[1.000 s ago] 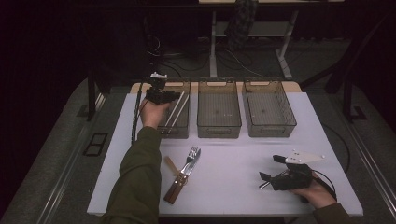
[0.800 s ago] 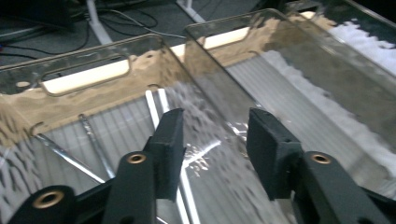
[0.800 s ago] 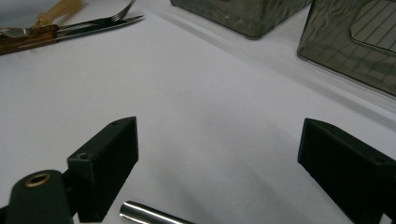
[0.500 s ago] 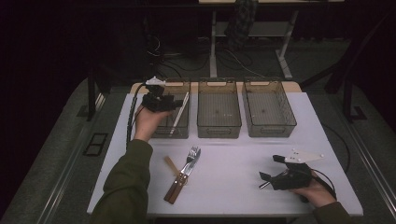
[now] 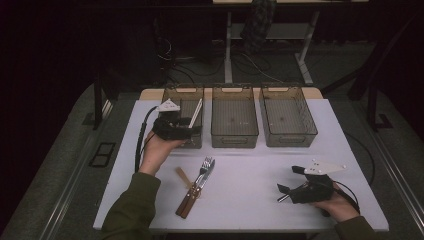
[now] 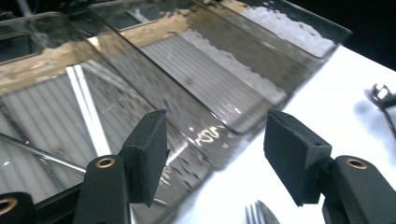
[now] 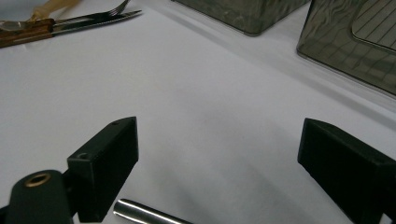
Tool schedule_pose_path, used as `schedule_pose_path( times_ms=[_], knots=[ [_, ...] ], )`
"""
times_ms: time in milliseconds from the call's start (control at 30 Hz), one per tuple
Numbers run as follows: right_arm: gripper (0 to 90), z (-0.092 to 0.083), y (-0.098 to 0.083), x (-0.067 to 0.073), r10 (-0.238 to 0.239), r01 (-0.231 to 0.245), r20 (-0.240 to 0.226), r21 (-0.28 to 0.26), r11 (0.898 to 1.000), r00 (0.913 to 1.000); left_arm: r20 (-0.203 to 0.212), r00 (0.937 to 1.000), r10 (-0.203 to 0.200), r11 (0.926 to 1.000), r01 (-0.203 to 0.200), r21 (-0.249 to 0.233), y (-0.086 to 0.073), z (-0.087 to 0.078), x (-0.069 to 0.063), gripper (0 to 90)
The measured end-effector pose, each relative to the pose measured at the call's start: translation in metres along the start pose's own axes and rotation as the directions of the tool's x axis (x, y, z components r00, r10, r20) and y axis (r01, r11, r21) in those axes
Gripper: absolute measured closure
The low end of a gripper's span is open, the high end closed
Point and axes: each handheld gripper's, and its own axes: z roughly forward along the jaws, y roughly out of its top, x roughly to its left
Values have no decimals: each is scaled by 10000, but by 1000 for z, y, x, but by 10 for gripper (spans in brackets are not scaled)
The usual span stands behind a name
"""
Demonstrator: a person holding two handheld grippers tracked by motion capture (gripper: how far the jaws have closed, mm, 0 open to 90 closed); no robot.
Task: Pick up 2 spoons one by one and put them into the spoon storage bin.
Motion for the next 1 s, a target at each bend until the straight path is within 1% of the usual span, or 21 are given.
schedule_pose_path(
  times_ms=[100, 233, 333, 467, 533, 633, 667, 733, 833, 933, 1000],
  knots=[
    [118, 0, 0, 0, -1, 2, 26, -12, 10000, 10000, 234, 9997, 42, 9997, -37, -225, -8, -5, -6, 351],
    [118, -1, -1, 1, -62, 62, 63, 58, 10000, 10000, 323, 9994, 158, 9988, -143, -459, -22, -13, -16, 336],
    [118, -3, -1, 1, -17, 17, 120, -6, 10000, 9999, 411, 9985, 362, 9990, -351, -281, -32, -18, -23, 312],
    [118, -4, 0, 2, -57, 57, 166, -55, 10000, 9998, 520, 9974, 509, 9983, -492, -321, -47, -24, -32, 273],
    [118, -4, 0, 2, -82, 83, 149, -46, 10000, 9999, 695, 9959, 581, 9979, -559, -331, -55, -26, -36, 250],
    [118, -4, 0, 2, -99, 99, 153, -39, 9999, 9998, 768, 9935, 842, 9961, -819, -317, -64, -28, -42, 204],
    [118, -4, 0, 2, -60, 60, 153, -42, 10000, 9999, 763, 9926, 945, 9952, -923, -323, -67, -29, -44, 187],
    [118, -4, -1, 2, -47, 48, 158, -38, 10000, 9999, 764, 9920, 1001, 9946, -976, -358, -71, -30, -47, 166],
    [118, -5, -1, 2, -30, 31, 133, -74, 10000, 9999, 743, 9900, 1198, 9922, -1169, -424, -78, -30, -53, 133],
    [118, -6, 0, 4, -84, 86, 106, -115, 9999, 9999, 730, 9876, 1388, 9900, -1365, -356, -85, -32, -57, 125],
    [118, -6, 0, 4, -99, 100, 85, -137, 9999, 9999, 734, 9870, 1428, 9897, -1414, -241, -90, -33, -58, 116]
  ],
)
